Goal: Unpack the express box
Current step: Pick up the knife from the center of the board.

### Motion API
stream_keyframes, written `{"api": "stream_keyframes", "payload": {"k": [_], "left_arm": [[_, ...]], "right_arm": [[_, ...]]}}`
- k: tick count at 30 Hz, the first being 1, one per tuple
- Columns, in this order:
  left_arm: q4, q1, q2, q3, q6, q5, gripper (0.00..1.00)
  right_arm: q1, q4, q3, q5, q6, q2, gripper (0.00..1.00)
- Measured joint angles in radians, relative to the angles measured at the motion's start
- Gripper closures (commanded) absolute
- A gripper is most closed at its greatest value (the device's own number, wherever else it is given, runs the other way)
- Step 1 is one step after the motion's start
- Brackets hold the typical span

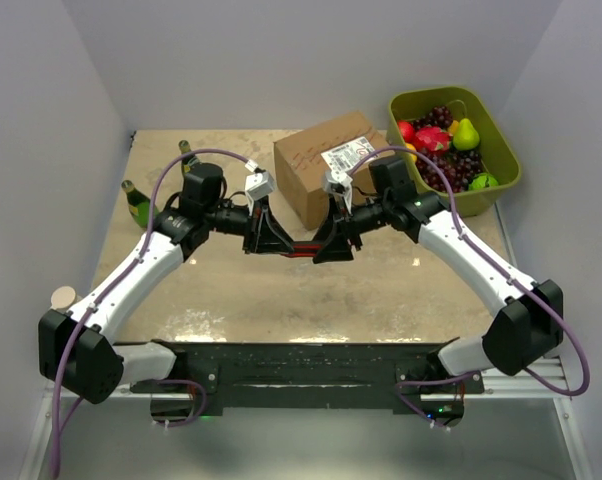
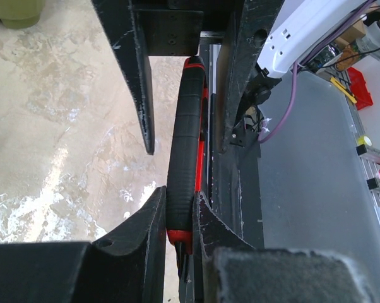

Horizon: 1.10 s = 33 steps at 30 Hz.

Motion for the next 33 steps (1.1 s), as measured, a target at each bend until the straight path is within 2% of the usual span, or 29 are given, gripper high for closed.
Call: {"api": "stream_keyframes", "payload": {"k": [7,12,19,20,23,24,25,26,28,29,33], "left_arm": [[0.002,0.001,-0.007,0.0,0.001,-0.003,1.0],[0.029,0.001,-0.008,-0.008,-0.01,-0.002,1.0],[0.106,0.004,-0.008,-0.033,-0.062,0.004,1.0],[0.119,0.004,-0.008,-0.035,-0.069,0.003,1.0],[0.139,0.006,-0.008,-0.041,-0.087,0.005,1.0],[0.14,0.007,-0.008,-0.042,-0.088,0.005,0.98],[0.141,0.007,-0.007,-0.043,-0.088,0.006,0.9],[0.138,0.007,-0.007,-0.043,-0.082,0.005,0.71],[0.124,0.006,-0.007,-0.043,-0.052,-0.001,0.6],[0.111,0.005,-0.007,-0.043,-0.024,-0.008,0.48],[0.013,0.003,-0.007,-0.034,0.093,-0.047,0.44]], "right_arm": [[0.0,-0.094,0.012,0.0,-0.067,0.0,0.52],[-0.004,-0.092,0.012,0.0,-0.066,0.0,0.6],[-0.013,-0.048,0.012,0.001,0.014,0.0,0.81],[-0.016,-0.045,0.011,0.001,0.029,0.001,0.89],[-0.018,-0.035,0.01,-0.001,0.049,0.001,0.97],[-0.018,-0.033,0.01,-0.001,0.055,0.001,0.98],[-0.018,-0.032,0.009,0.0,0.055,0.001,0.99],[-0.018,-0.034,0.008,0.001,0.053,0.001,1.0],[-0.018,-0.047,0.009,0.013,0.026,0.001,1.0],[-0.016,-0.06,0.01,0.026,0.002,0.001,1.0],[-0.009,-0.16,0.034,0.125,-0.137,0.003,1.0]]}}
